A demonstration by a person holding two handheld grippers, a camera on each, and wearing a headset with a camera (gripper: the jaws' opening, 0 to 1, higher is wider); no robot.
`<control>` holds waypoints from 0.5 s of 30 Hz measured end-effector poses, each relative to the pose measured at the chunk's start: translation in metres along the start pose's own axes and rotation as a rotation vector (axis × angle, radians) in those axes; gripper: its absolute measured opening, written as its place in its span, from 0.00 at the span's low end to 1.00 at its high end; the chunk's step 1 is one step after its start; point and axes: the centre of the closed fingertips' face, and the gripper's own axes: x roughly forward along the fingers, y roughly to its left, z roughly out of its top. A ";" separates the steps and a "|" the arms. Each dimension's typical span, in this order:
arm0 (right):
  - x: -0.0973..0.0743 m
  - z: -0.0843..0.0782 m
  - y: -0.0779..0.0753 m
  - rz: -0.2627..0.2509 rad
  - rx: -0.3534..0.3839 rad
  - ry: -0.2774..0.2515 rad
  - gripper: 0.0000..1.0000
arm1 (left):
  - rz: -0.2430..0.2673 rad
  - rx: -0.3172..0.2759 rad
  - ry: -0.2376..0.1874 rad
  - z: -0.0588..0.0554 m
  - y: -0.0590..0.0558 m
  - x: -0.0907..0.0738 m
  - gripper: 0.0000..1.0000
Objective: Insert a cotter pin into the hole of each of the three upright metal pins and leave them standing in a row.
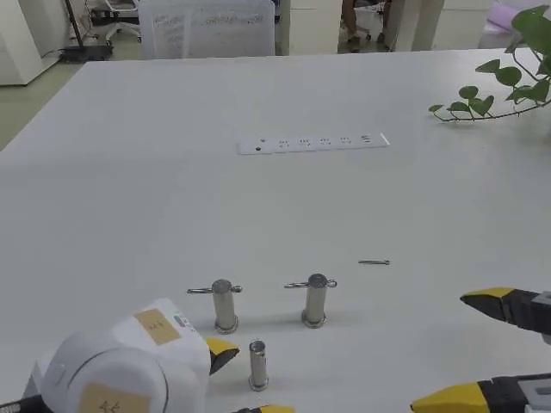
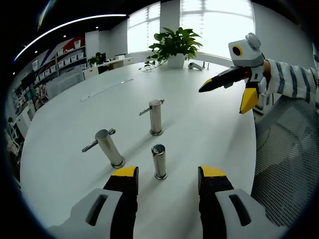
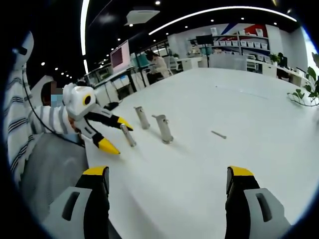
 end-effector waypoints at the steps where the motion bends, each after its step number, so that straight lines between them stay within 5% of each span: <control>1: 0.000 0.000 0.000 0.000 -0.001 0.001 0.99 | -0.002 0.002 -0.001 0.001 0.000 -0.001 0.52; 15: -0.003 0.006 -0.007 0.000 -0.040 0.030 0.99 | -0.033 -0.039 -0.036 0.006 0.001 -0.019 0.86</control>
